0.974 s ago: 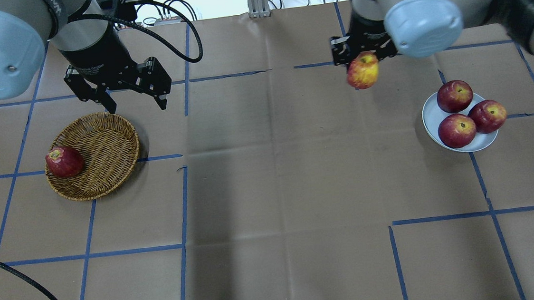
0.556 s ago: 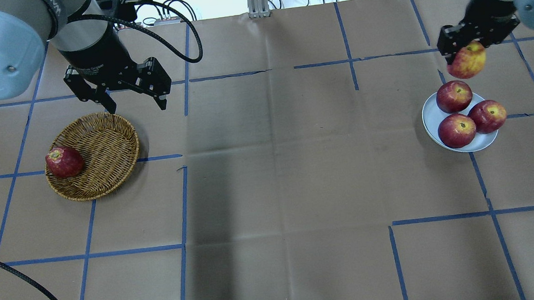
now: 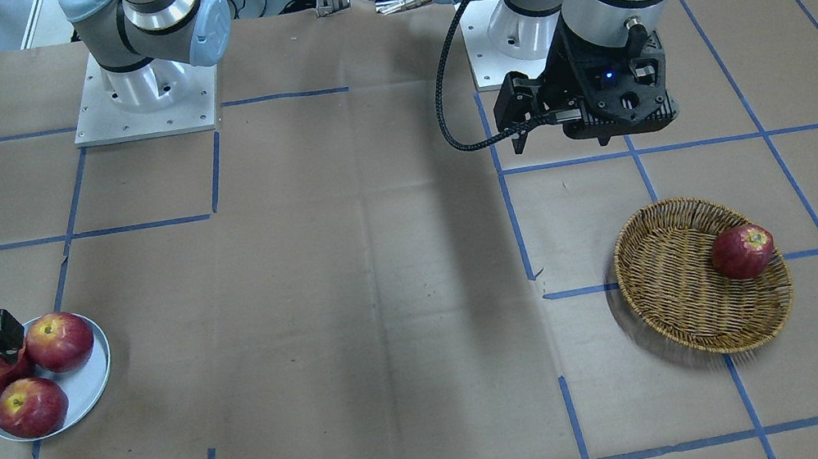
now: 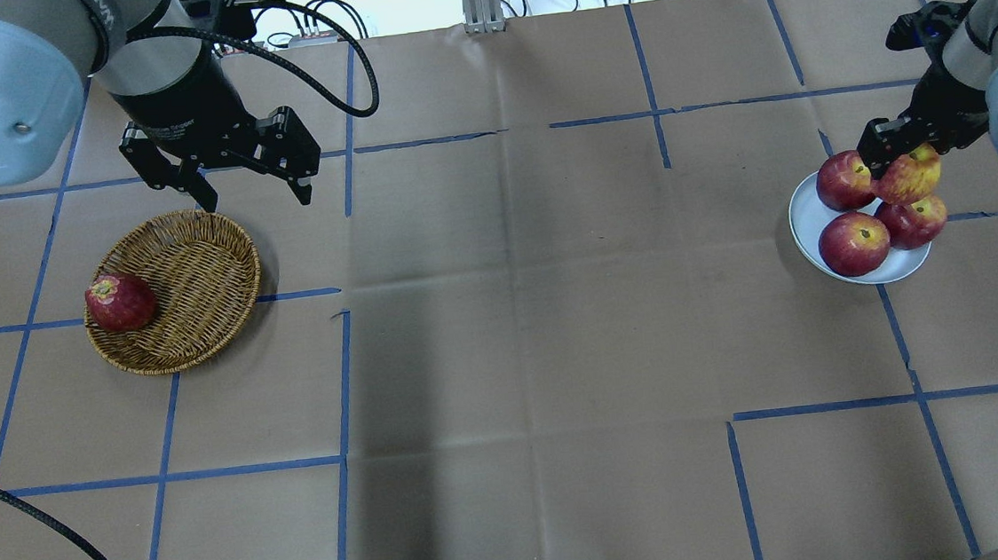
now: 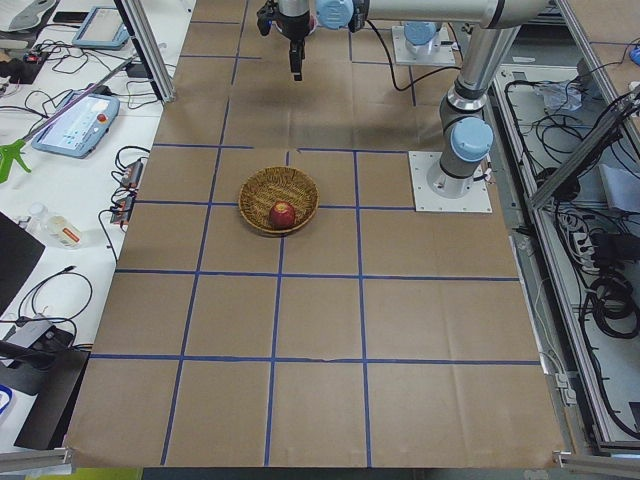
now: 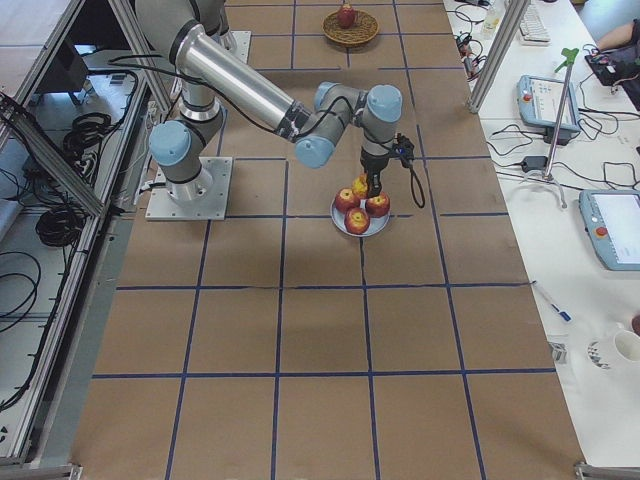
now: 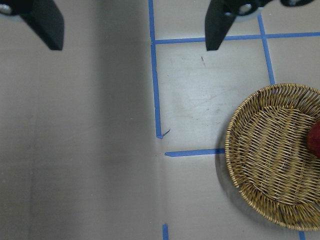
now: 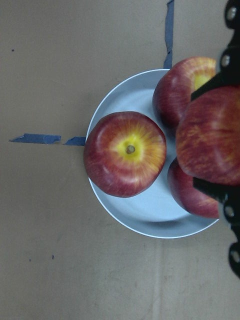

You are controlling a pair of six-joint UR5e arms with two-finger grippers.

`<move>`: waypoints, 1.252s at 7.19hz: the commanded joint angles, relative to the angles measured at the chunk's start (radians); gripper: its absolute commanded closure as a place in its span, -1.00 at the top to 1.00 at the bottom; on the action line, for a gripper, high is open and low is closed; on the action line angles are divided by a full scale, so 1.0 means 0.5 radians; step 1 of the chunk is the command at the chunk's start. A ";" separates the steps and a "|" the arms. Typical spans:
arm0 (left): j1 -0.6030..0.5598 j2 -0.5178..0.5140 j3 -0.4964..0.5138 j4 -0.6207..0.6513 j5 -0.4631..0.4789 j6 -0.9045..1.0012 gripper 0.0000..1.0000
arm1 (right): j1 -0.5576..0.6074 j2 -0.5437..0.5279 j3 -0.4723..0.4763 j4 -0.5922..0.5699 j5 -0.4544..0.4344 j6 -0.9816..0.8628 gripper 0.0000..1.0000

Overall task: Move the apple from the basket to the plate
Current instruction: 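Lower the apple onto the white plate and open the right gripper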

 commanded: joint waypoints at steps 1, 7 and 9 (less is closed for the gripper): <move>0.003 0.000 -0.002 0.001 0.000 0.000 0.98 | -0.001 0.035 0.055 -0.109 0.001 0.004 0.10; 0.003 0.009 -0.036 0.007 -0.003 0.000 0.98 | -0.001 0.045 -0.025 -0.106 -0.005 0.004 1.00; 0.006 0.006 -0.036 0.010 -0.003 0.000 0.98 | 0.021 0.014 -0.294 0.183 -0.011 0.004 1.00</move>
